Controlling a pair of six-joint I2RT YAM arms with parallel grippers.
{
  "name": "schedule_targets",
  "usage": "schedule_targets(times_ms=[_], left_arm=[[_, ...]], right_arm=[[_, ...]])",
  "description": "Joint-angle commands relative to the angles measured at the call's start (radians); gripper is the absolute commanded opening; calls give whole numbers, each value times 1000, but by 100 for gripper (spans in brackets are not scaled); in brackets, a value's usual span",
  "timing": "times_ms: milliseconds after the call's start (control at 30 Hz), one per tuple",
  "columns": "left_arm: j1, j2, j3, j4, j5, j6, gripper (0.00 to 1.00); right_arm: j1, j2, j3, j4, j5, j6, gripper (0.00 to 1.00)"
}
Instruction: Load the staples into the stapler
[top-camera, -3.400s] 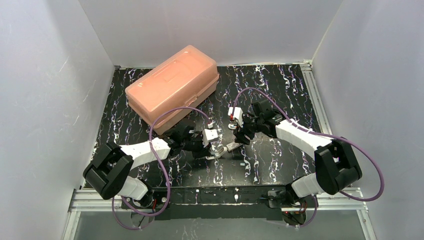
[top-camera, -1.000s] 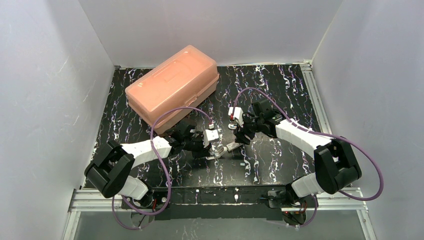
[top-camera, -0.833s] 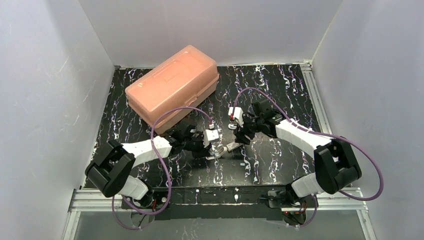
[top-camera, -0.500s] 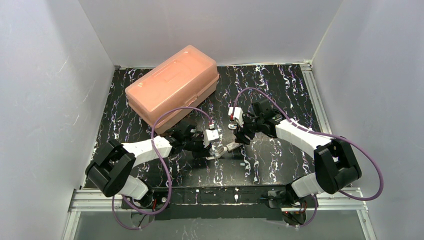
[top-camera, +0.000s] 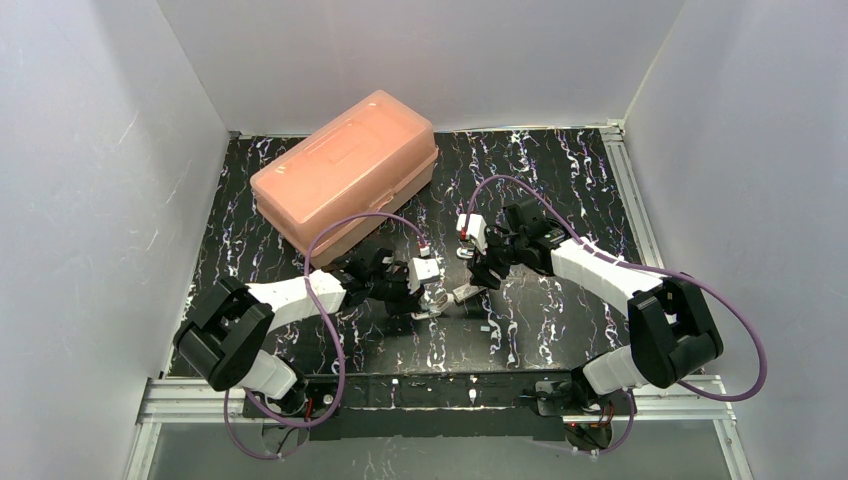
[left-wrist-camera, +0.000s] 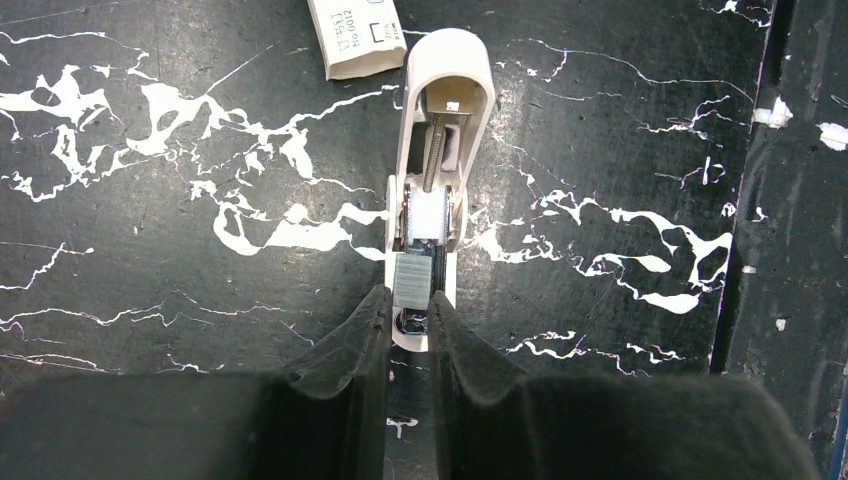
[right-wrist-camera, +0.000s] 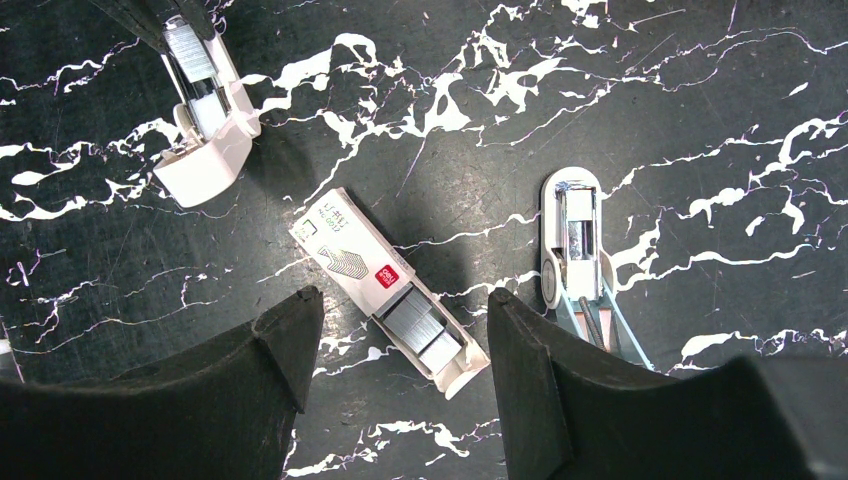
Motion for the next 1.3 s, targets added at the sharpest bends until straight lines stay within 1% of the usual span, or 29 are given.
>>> schedule_targets(times_ms=[0, 133, 600, 1267], left_arm=[[-4, 9, 30, -32, 2, 9, 0], [-4, 5, 29, -35, 5, 9, 0], [-4, -81, 3, -17, 31, 3, 0], [-4, -24, 35, -58, 14, -33, 0]], right_arm=[[-6, 6, -1, 13, -3, -12, 68], [-7, 6, -1, 12, -3, -12, 68], [-8, 6, -2, 12, -2, -11, 68], [-9, 12, -1, 13, -1, -12, 68]])
